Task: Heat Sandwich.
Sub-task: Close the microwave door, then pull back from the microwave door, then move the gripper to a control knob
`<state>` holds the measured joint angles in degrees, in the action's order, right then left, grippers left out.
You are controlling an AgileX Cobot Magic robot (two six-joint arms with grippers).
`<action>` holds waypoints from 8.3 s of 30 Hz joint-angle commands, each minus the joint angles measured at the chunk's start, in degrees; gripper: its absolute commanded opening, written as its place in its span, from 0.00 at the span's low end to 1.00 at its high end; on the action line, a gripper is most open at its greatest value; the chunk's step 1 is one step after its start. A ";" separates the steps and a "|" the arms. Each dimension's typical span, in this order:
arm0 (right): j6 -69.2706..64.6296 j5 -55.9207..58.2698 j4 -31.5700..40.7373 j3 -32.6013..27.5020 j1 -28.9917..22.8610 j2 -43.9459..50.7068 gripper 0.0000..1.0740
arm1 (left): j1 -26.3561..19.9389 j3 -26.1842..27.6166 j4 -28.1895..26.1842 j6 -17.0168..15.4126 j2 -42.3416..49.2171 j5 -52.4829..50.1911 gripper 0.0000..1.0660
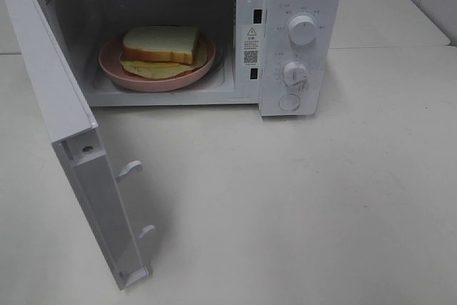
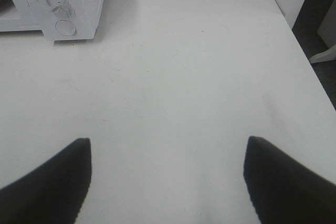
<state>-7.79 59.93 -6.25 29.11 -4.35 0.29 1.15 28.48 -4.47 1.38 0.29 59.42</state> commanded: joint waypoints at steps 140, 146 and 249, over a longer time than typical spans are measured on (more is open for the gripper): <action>0.06 -0.46 -0.17 0.00 0.40 1.49 0.71 | 32.54 9.68 -8.37 1.38 -104.45 -117.91 0.00; 0.06 -0.46 -0.17 0.00 0.40 1.49 0.71 | 34.49 15.30 -12.32 5.10 -106.91 -114.88 0.00; 0.06 -0.46 -0.11 0.00 0.40 1.49 0.71 | 31.17 15.18 -14.38 8.71 -86.40 -48.59 0.95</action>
<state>-7.79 59.93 -6.13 29.11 -4.35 0.29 33.58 43.89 -19.02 10.43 -87.66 6.47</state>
